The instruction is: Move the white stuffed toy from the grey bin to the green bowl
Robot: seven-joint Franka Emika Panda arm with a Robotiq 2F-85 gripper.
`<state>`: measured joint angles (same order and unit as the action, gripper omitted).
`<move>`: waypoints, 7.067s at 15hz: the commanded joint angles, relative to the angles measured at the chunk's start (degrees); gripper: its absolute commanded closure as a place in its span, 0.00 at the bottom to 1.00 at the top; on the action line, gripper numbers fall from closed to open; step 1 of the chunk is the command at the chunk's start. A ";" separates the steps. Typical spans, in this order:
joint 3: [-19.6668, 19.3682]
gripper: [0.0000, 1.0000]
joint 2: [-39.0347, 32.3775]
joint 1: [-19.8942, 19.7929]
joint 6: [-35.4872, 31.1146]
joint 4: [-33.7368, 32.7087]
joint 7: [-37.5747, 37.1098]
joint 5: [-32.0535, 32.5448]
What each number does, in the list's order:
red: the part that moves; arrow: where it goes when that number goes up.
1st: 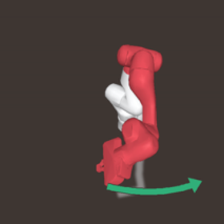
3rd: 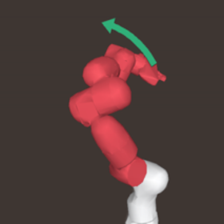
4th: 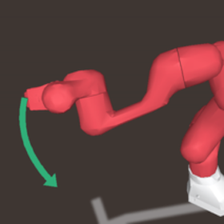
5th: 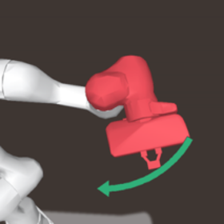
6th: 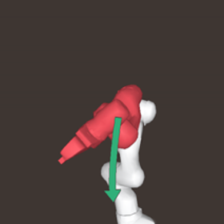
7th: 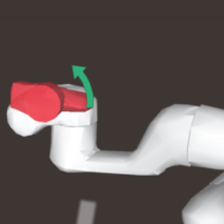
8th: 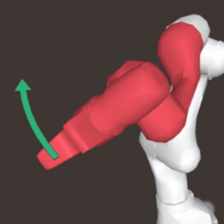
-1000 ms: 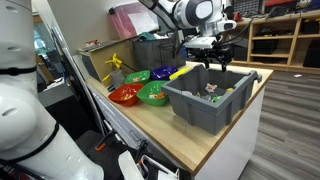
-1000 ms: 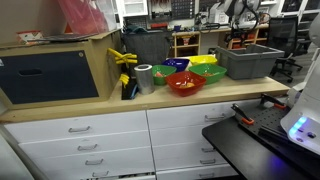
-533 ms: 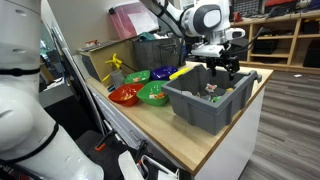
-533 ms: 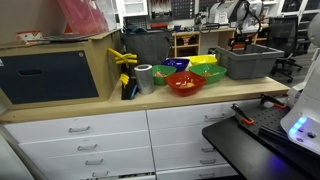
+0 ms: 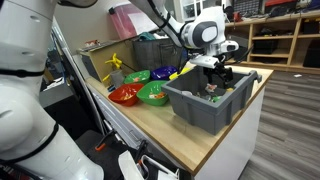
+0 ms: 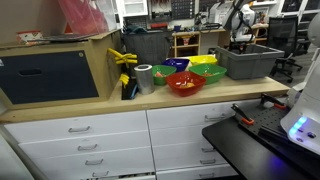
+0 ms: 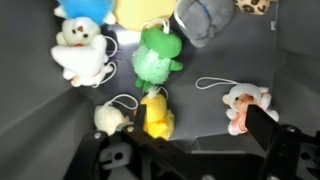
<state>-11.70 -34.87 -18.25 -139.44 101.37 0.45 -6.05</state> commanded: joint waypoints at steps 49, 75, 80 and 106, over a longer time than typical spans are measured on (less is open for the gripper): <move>-1.01 1.00 4.34 5.01 -3.73 0.76 -2.32 5.91; 4.21 0.00 -2.38 -2.23 -3.69 -4.39 -3.85 -10.34; 4.57 0.00 -4.13 -3.31 -4.28 -7.00 -5.56 -14.37; 5.29 0.49 -5.30 -2.59 -5.42 -2.72 -9.60 -15.64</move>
<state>-7.14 -40.82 -20.96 -144.14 98.27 -9.61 -20.71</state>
